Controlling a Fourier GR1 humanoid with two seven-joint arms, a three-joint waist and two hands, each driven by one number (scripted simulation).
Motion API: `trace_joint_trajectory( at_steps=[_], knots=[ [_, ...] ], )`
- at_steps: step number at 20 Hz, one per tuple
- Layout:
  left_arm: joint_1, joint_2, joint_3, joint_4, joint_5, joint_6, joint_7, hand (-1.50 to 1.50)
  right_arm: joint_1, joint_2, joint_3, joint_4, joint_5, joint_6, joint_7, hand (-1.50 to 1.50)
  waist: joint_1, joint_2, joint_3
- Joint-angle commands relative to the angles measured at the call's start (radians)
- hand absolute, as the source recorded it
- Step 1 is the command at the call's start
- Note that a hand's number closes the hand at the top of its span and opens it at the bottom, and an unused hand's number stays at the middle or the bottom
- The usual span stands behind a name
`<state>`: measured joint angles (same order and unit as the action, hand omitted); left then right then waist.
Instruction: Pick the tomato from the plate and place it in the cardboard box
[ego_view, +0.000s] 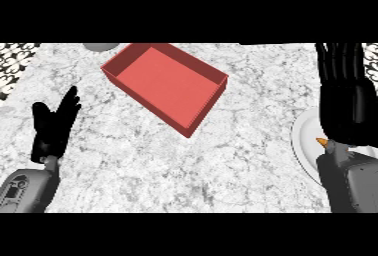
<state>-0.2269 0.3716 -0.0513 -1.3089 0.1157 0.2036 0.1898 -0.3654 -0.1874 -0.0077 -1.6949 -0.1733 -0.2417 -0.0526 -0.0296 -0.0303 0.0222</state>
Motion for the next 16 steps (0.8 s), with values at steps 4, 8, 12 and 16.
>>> trace_joint_trajectory(
  at_steps=[4, 8, 12, 16],
  knots=[
    [0.033, -0.011, -0.055, -0.087, -0.11, 0.05, -0.066, 0.0, -0.041, -0.199, -0.29, 0.217, -0.184, 0.213, -0.131, -1.5, 0.041, 0.035, -0.019],
    [0.075, 0.005, -0.06, -0.087, -0.09, 0.006, -0.098, 0.0, 0.124, -0.412, -0.23, 0.348, 0.217, 0.053, -0.054, 1.5, 0.036, 0.064, -0.03],
    [0.131, 0.013, -0.087, -0.19, -0.101, -0.003, -0.057, 0.0, 0.081, -0.231, -0.428, 0.601, -0.015, 0.019, -0.293, -1.5, 0.061, 0.037, -0.017],
    [0.23, -0.043, -0.115, -0.174, -0.152, 0.045, -0.147, 0.0, 0.057, -0.369, -0.436, 0.801, 0.03, 0.167, -0.446, -1.5, 0.058, 0.038, -0.02]
  ],
)
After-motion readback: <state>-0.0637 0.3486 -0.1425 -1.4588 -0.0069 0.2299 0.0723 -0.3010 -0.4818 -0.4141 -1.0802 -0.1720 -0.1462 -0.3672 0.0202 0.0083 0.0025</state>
